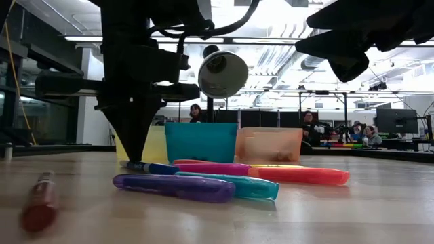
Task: Pick & Place Markers
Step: Put the blue dry erase marker into the blue bin
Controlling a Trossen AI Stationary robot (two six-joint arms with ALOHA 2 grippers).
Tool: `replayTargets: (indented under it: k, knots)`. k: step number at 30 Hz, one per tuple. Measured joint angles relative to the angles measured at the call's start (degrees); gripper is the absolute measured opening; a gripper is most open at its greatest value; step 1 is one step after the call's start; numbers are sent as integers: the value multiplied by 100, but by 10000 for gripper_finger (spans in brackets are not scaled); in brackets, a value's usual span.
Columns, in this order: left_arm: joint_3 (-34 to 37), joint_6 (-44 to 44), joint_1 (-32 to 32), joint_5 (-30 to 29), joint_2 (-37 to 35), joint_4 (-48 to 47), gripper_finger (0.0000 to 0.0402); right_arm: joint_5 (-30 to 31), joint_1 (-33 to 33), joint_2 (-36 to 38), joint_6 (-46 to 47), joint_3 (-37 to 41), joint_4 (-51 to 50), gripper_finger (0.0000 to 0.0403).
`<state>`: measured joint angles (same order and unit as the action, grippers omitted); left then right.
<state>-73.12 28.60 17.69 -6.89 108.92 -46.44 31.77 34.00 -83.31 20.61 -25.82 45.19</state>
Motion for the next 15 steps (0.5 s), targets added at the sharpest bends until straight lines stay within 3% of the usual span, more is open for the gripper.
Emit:
replayTargets:
  k: [10, 15]
  knots:
    - [-4, 5, -4, 256, -4, -1, 0, -4, 0, 0, 9, 0, 0, 177]
    - [-4, 320, -7, 705, -6, 33, 6, -7, 0, 0, 12, 0, 0, 177]
